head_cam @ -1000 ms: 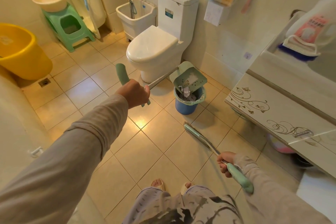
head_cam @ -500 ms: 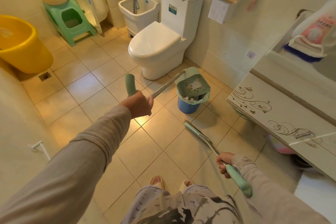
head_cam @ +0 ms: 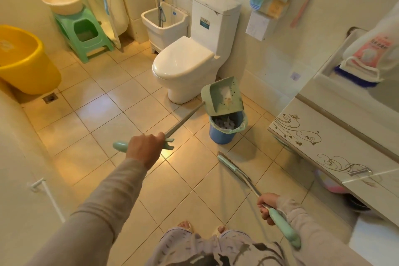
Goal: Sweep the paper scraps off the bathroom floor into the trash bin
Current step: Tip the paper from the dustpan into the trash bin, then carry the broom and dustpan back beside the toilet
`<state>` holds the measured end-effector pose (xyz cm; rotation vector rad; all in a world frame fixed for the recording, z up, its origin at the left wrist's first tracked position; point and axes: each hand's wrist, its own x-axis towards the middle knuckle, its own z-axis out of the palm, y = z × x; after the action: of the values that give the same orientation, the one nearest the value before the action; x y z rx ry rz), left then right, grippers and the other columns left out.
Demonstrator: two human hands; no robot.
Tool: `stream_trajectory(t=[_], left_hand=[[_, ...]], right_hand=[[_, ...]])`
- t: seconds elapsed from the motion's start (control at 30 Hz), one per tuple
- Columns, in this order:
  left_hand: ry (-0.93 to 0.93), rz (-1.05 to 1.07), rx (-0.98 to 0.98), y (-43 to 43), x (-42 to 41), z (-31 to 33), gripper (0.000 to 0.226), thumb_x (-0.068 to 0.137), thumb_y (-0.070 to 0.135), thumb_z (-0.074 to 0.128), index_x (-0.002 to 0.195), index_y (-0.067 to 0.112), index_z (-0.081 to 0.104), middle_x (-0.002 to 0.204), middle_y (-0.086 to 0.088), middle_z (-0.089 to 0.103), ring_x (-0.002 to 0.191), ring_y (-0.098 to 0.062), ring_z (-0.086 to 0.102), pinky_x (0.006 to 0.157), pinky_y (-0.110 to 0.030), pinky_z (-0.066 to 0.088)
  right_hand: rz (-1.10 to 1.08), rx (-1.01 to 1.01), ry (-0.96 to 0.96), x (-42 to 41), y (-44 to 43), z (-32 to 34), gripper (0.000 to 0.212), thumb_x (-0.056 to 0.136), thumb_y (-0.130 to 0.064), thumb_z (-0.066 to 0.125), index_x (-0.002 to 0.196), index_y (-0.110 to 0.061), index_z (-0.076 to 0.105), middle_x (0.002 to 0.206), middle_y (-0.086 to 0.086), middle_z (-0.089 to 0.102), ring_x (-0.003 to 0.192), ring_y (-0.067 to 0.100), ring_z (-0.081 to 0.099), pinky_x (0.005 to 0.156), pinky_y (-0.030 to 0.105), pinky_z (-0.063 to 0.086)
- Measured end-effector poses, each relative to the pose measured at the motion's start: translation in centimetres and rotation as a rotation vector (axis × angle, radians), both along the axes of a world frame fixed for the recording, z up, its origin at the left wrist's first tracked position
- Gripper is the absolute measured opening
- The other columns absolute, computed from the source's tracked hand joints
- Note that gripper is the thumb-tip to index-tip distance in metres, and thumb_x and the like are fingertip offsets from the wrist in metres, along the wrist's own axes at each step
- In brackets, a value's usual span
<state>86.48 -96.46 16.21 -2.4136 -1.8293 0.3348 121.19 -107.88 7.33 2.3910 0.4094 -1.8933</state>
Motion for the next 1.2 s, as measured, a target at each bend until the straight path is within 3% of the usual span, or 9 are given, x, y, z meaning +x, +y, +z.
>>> stream_trajectory(t=[0.17,0.4,0.53,0.67,0.9,1.07,1.2], left_hand=[[-0.268,0.216,-0.018,-1.5,-0.6,-1.0,0.021,0.093,0.037,0.05,0.102,0.022,0.06,0.068,0.003,0.056,0.059,-0.017,0.055,0.058,-0.028,0.048],[-0.808,0.703,-0.15,-3.3,-3.2,-2.6,0.026,0.085,0.033,0.065,0.102,0.013,0.067,0.077,-0.006,0.066,0.071,-0.024,0.062,0.067,-0.036,0.054],[-0.634,0.711,-0.188,-4.8,-4.5,-3.8,0.028,0.084,0.036,0.064,0.103,0.016,0.067,0.079,-0.003,0.066,0.071,-0.022,0.062,0.061,-0.028,0.05],[-0.446,0.716,-0.251,-5.7,-6.0,-4.4,0.026,0.083,0.037,0.062,0.1,0.017,0.064,0.084,-0.002,0.066,0.075,-0.022,0.062,0.064,-0.028,0.05],[-0.397,0.844,-0.392,-6.6,-7.4,-5.5,0.017,0.083,0.028,0.06,0.093,0.014,0.058,0.071,-0.001,0.052,0.075,-0.024,0.058,0.063,-0.027,0.044],[-0.421,0.883,-0.487,-6.0,-7.6,-5.0,0.011,0.086,0.023,0.058,0.083,0.015,0.052,0.073,-0.003,0.059,0.079,-0.025,0.063,0.07,-0.031,0.049],[-0.337,0.868,-0.459,-6.4,-6.2,-4.9,0.013,0.087,0.026,0.057,0.079,0.017,0.051,0.073,-0.002,0.056,0.074,-0.025,0.06,0.067,-0.029,0.046]], right_hand=[[-0.001,-0.005,0.004,-0.8,0.5,0.1,0.042,0.091,-0.009,0.041,0.051,-0.013,0.035,0.036,0.003,0.037,0.024,0.014,0.035,0.035,0.013,0.031],[-0.001,-0.022,0.008,-2.0,0.9,0.0,0.037,0.092,-0.008,0.042,0.056,-0.012,0.036,0.036,0.003,0.038,0.023,0.014,0.035,0.034,0.013,0.034],[-0.043,-0.022,0.051,-3.6,1.7,0.1,0.032,0.092,-0.006,0.04,0.06,-0.008,0.037,0.031,0.003,0.036,0.019,0.013,0.035,0.033,0.011,0.036],[-0.039,0.032,0.07,-5.8,3.1,0.5,0.023,0.091,-0.001,0.037,0.069,-0.007,0.04,0.029,0.004,0.036,0.018,0.014,0.036,0.03,0.013,0.035],[-0.288,0.092,0.265,-9.0,5.9,1.7,0.024,0.094,-0.005,0.031,0.071,-0.008,0.038,0.029,0.002,0.037,0.018,0.013,0.035,0.026,0.011,0.031],[-0.581,0.011,0.498,-9.3,7.0,2.3,0.036,0.097,-0.016,0.027,0.063,-0.012,0.036,0.029,0.001,0.039,0.018,0.011,0.037,0.029,0.005,0.025],[-0.626,0.015,0.449,-9.1,7.6,1.4,0.028,0.095,-0.012,0.03,0.069,-0.01,0.038,0.033,0.003,0.04,0.02,0.011,0.037,0.028,0.007,0.028]])
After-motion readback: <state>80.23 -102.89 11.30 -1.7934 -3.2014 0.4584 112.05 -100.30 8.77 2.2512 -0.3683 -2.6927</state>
